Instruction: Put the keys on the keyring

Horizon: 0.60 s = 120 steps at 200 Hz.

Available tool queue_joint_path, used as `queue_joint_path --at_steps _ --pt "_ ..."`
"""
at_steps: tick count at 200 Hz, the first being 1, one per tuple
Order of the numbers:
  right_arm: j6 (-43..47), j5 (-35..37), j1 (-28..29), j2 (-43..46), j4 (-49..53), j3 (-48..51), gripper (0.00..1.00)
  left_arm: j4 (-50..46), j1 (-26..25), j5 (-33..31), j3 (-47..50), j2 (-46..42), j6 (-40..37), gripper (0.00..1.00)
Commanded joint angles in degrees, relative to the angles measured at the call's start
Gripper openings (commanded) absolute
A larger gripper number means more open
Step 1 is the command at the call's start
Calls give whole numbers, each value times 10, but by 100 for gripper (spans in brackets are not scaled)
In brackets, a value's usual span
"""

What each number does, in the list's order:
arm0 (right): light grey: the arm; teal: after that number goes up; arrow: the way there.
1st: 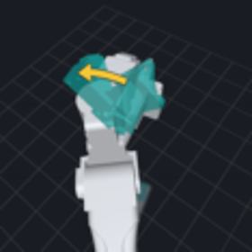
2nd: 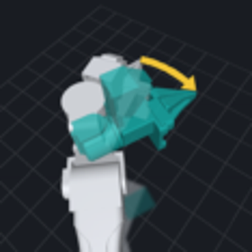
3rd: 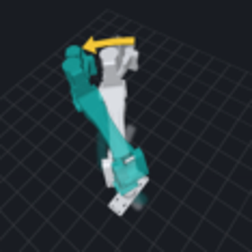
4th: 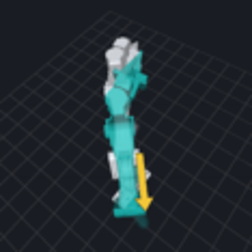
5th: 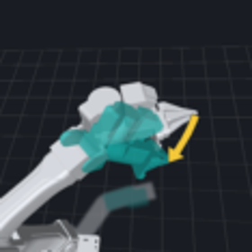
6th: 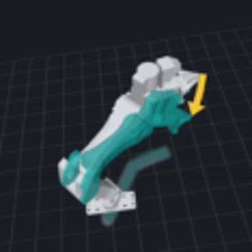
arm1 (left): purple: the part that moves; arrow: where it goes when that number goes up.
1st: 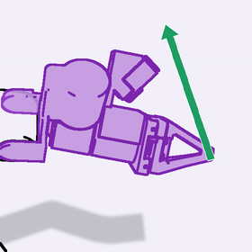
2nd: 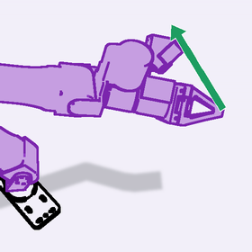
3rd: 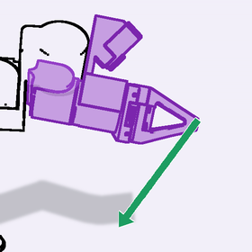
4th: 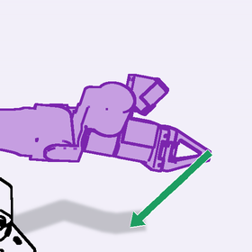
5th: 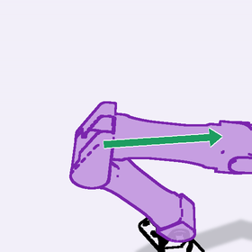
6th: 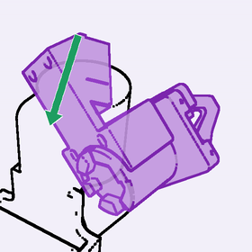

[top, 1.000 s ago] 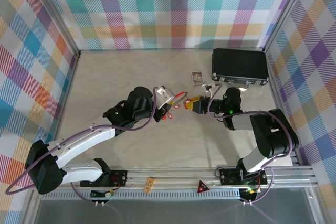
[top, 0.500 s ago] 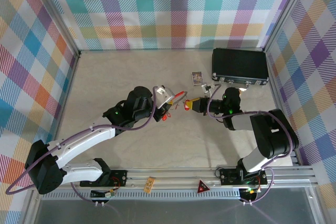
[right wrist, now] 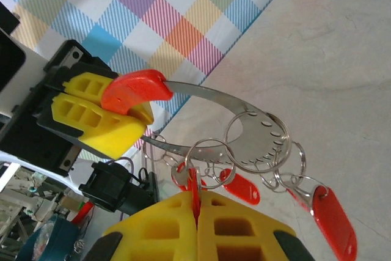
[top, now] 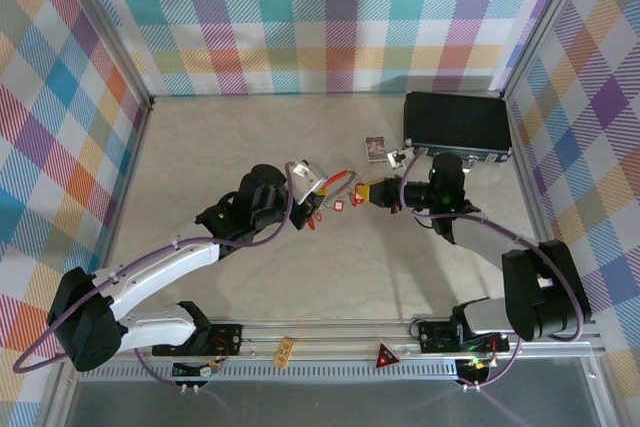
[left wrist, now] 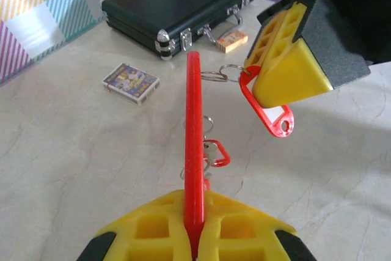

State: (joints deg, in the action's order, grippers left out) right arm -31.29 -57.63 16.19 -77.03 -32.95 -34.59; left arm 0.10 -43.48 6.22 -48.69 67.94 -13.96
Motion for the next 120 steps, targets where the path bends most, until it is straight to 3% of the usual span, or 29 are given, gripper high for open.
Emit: queue_joint_path --at_steps 1,41,53,81,111,120 --pt "32 -8 1 26 122 -36 0 57 21 -4 25 -22 33 0" --pt "86 23 2 64 293 -112 0 128 28 3 73 -31 76 0" --pt "99 21 3 66 340 -139 0 149 28 5 86 -32 86 12" --pt "127 28 3 52 452 -204 0 209 28 22 117 -30 116 17" --pt "148 30 3 47 519 -255 0 232 28 45 127 -22 131 38" --pt "155 25 4 44 533 -269 0 236 29 48 130 -22 133 39"
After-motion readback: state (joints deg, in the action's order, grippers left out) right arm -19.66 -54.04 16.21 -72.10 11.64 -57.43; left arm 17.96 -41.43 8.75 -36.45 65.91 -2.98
